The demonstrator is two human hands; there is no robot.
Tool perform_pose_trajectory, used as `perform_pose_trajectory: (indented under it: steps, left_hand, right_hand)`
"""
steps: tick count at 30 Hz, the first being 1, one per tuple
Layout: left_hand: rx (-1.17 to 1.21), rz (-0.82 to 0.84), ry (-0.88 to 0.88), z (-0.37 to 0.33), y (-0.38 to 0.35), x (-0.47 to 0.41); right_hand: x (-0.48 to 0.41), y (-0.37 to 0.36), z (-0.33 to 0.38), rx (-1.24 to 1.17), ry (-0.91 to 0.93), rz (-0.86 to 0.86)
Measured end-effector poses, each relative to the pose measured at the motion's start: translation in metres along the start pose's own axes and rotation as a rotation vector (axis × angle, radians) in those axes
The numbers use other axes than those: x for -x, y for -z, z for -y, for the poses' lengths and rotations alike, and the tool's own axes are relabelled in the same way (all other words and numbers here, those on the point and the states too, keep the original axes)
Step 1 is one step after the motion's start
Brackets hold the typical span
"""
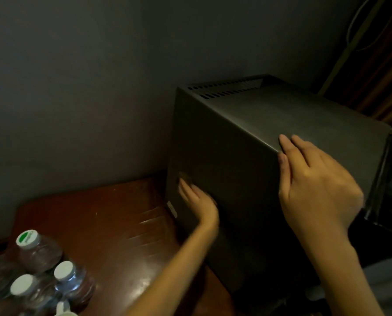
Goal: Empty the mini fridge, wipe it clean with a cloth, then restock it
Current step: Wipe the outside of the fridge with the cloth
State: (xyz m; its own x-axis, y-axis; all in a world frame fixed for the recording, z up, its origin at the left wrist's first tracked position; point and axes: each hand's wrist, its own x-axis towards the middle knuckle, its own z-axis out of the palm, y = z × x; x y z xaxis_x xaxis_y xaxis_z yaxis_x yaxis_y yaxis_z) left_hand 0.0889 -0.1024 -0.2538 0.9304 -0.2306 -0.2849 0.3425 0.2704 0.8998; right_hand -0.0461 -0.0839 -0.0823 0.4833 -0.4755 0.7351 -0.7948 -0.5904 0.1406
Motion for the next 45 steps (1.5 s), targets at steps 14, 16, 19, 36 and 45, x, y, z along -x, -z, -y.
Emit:
perform_pose_trajectory:
  steps: [14,16,19,36,45]
  left_hand:
    - [0.001,0.016,-0.175,-0.016,-0.011,-0.001]
    - [-0.082,0.098,-0.339,-0.023,-0.008,0.042]
    - [-0.035,0.242,-0.714,-0.078,-0.036,0.009]
    - [-0.035,0.191,-0.86,-0.124,-0.062,-0.03]
    - [-0.078,0.281,-0.834,-0.074,-0.039,0.028]
  right_hand:
    - [0.0,-0.001,-0.001,-0.009,-0.019,0.016]
    - [0.001,-0.002,-0.001,-0.002,-0.016,0.024]
    - [-0.001,-0.003,-0.002,-0.028,-0.009,0.037]
    - [0.002,-0.003,-0.002,0.005,-0.015,-0.011]
    - [0.001,-0.002,-0.001,0.015,-0.016,0.011]
